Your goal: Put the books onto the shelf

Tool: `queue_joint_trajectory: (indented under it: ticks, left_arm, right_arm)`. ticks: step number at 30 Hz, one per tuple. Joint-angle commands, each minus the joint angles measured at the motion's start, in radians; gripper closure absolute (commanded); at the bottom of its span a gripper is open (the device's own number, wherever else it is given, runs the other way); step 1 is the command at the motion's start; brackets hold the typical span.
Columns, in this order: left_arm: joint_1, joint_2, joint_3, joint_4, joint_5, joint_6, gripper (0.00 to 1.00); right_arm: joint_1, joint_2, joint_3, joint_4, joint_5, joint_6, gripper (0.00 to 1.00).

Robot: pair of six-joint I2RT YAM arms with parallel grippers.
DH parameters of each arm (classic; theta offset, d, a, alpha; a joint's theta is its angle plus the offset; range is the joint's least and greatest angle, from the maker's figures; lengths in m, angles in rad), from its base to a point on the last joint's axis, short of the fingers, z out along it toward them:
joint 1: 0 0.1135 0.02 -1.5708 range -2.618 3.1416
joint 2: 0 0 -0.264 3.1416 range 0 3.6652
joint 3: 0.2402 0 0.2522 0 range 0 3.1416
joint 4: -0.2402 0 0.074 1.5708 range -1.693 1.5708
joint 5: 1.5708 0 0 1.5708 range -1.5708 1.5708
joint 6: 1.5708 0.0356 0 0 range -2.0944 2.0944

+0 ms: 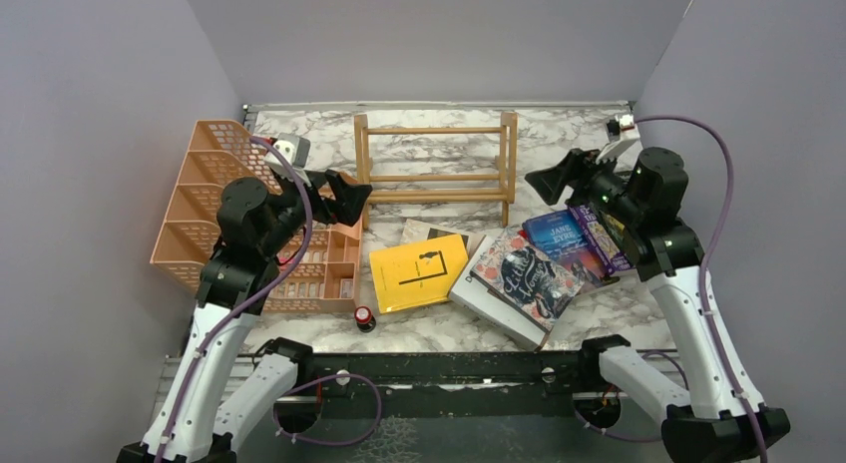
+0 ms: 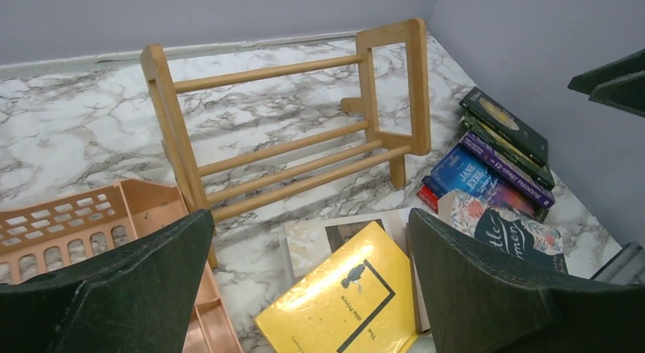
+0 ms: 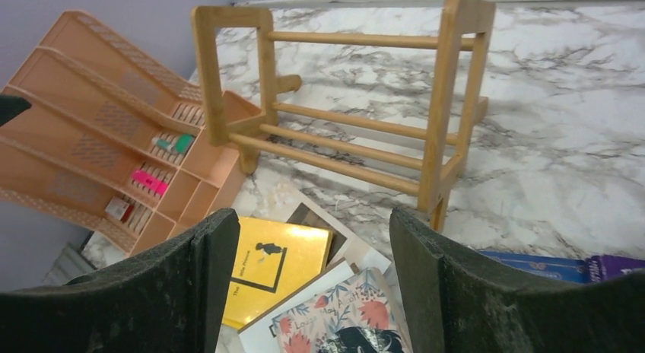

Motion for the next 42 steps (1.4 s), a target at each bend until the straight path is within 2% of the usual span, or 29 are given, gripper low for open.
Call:
queue_joint_trajectory:
  ticks: [1, 7, 13, 19, 24, 32, 42]
  left_arm:
    - [0.008, 0.024, 0.026, 0.034, -0.009, -0.024, 0.01]
    - [0.008, 0.088, 0.149, -0.069, -0.155, -0.026, 0.01]
    - [0.008, 0.098, 0.219, -0.109, -0.24, -0.018, 0.01]
    - [0.008, 0.088, 0.256, -0.111, -0.257, -0.018, 0.01]
    - [0.008, 0.078, 0.262, -0.116, -0.266, -0.009, 0.01]
    - [0.008, 0.091, 0.254, -0.127, -0.293, -0.011, 0.01]
    - [0.008, 0.098, 0.243, -0.139, -0.298, -0.013, 0.01]
  right_arm:
    - [0.069, 0.028, -0.021, 0.103, -0.085, -0.012, 0.24]
    - [0.391, 0.129, -0.018, 0.123, 0.195, -0.048, 0.23]
    - [0.664, 0.278, 0.015, 0.145, 0.366, -0.085, 0.23]
    - [0.939, 0.437, 0.069, 0.122, 0.595, -0.204, 0.22]
    - [1.111, 0.588, 0.114, 0.056, 0.815, -0.347, 0.2]
    - [1.268, 0.745, 0.091, 0.017, 0.959, -0.472, 0.19]
    - [1.306, 0.915, 0.053, 0.079, 1.105, -0.534, 0.19]
